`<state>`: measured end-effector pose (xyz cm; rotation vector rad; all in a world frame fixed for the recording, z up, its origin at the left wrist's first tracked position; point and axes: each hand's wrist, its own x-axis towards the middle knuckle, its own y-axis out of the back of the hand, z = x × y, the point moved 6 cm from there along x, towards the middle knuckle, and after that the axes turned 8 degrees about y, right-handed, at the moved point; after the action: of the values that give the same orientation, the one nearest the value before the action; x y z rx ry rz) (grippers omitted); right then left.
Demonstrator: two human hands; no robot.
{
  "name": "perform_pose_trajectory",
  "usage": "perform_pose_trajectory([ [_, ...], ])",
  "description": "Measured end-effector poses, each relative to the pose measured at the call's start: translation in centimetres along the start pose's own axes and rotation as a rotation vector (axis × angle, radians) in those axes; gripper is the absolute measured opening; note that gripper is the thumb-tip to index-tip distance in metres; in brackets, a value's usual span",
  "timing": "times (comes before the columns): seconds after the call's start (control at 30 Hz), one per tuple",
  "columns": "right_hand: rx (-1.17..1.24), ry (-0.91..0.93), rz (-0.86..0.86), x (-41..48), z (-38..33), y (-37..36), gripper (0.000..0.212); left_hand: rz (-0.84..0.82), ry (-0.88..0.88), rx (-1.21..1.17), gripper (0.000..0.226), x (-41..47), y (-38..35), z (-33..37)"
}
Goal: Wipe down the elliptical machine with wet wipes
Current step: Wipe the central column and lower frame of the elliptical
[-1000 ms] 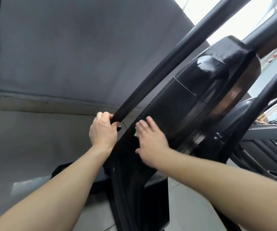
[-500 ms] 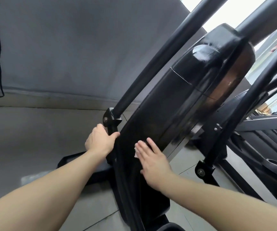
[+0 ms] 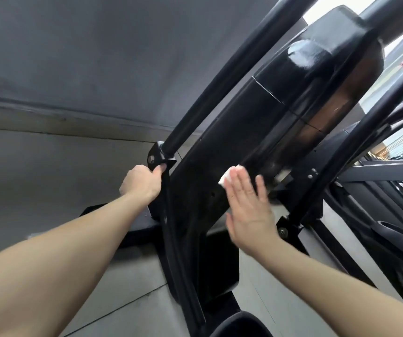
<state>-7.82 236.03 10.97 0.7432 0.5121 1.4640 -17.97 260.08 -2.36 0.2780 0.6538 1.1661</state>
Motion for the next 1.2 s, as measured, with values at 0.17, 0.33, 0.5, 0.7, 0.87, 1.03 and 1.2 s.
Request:
perform_pose_trajectory([
  [0.17, -0.096, 0.29, -0.218, -2.5, -5.6, -4.8, 0.075, -0.022, -0.002, -0.01, 0.066, 0.2, -0.2, 0.0],
  [0.33, -0.215, 0.232, -0.136, 1.5, -1.5, -0.1, 0.076, -0.014, -0.039, -0.006, 0.06, -0.2, 0.0, 0.4],
  [0.5, -0.279, 0.102, -0.192, 6.6, -0.4, 2.1, 0.072, -0.008, -0.05, 0.004, 0.06, -0.2, 0.2, 0.6],
  [0.7, -0.325, 0.44, -0.492, 2.4, -6.4, -3.5, 0.079, 0.003, -0.065, -0.017, 0.057, 0.1, 0.2, 0.8],
  [0.87, -0.396, 0.355, -0.435, 9.9, -4.6, -2.1, 0.079, -0.019, -0.054, -0.055, 0.06, 0.6, 0.3, 1.0],
  [1.03, -0.469, 0.251, -0.495, 15.0, -3.4, -2.3, 0.08, -0.037, -0.047, -0.065, 0.06, 1.3, 0.8, 1.0],
  [1.2, -0.428, 0.53, -0.593, 9.2, -6.5, -4.5, 0.084, -0.033, -0.059, -0.083, 0.062, 1.5, 0.8, 0.9],
])
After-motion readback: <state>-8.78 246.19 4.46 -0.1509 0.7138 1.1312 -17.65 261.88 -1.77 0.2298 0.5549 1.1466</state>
